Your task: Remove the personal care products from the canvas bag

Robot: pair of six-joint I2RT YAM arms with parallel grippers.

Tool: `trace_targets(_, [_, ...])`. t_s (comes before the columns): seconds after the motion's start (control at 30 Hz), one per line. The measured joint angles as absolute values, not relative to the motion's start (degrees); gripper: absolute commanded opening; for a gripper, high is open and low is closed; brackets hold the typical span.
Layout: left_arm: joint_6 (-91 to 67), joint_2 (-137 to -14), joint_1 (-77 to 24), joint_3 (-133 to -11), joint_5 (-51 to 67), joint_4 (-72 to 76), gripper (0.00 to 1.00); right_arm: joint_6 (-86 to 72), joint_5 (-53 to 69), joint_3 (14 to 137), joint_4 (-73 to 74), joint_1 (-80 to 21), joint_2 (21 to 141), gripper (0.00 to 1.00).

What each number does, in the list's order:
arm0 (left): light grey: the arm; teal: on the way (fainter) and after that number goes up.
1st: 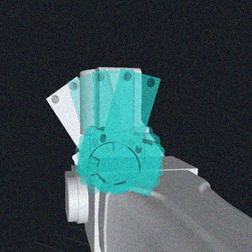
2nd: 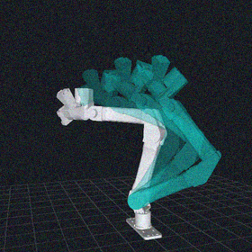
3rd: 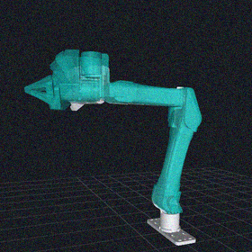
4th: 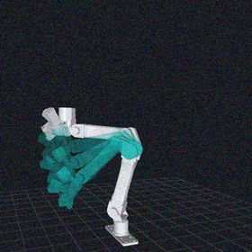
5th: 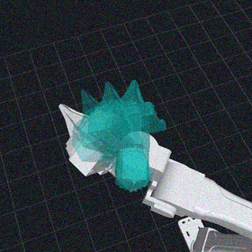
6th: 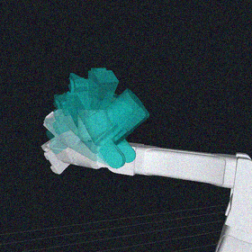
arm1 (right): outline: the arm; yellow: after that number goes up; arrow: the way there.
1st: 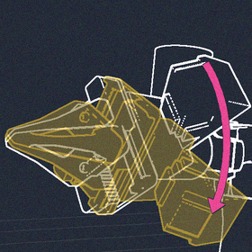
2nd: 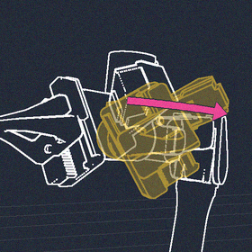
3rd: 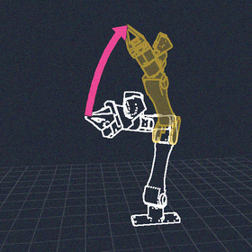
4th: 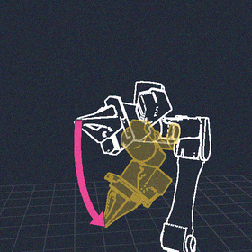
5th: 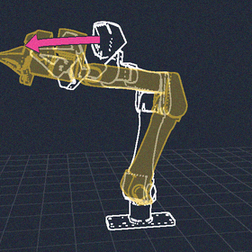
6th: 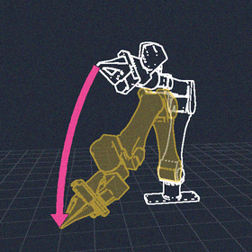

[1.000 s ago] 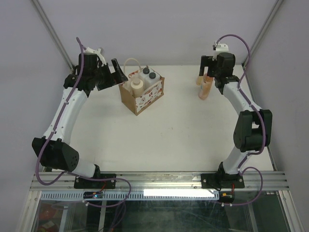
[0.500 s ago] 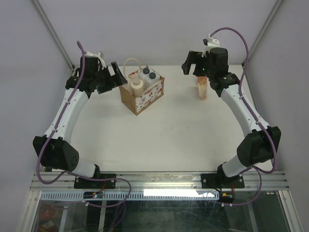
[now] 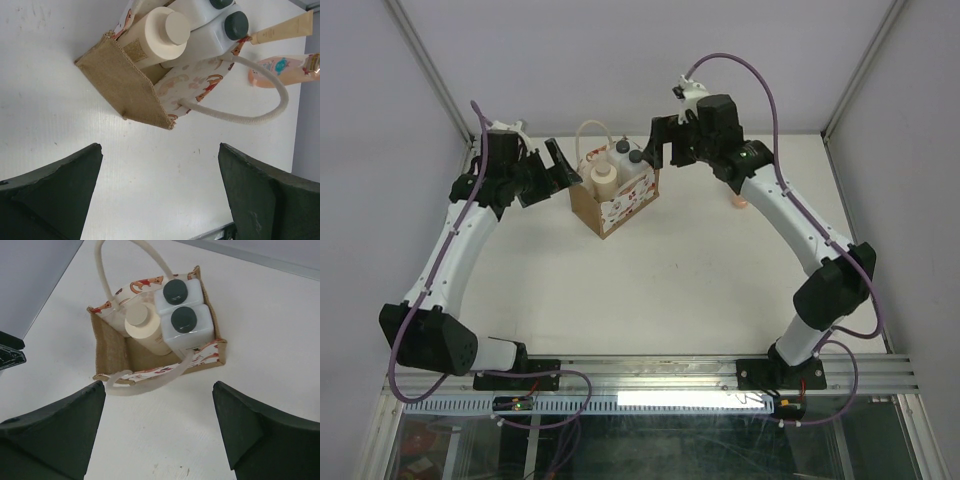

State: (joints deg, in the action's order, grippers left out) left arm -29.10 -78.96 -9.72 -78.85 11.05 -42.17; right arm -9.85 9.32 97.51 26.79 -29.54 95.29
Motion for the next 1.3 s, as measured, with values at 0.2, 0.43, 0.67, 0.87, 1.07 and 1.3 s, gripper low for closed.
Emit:
trace_targets(0.2, [-29.4, -74.1, -9.7, -77.8, 11.0, -42.3, 0.99, -9.3, 9.2, 101.4, 29.8, -33.8, 99.2, 0.86])
trace_targets(0.43, [-28.1, -73.7, -9.7, -77.8, 10.8, -42.5, 0.99, -7.9, 6.0, 118.5, 35.1, -38.2, 111.8, 0.83])
trace_targets(0.67, [-25.9, -74.9, -9.7, -77.9, 7.9, -43.6, 0.99, -9.3, 1.2, 124.8, 35.2, -41.6, 120.2, 0.71])
trace_targets(0.87, [-23.7, -76.5, -9.7, -79.4, 5.4, -45.5, 0.99, -11.7, -3.7, 124.9, 35.5, -43.7, 124.7, 0.71])
trace_targets(1.07, [-22.2, -77.4, -9.7, -80.8, 4.3, -46.3, 0.99, -13.1, -12.0, 125.9, 35.7, -45.8, 128.8, 0.75])
trace_targets(1.3, [-20.9, -77.7, -9.7, -80.9, 4.3, -47.3, 0.99, -13.3, -19.1, 129.4, 35.8, -47.0, 134.7, 0.8])
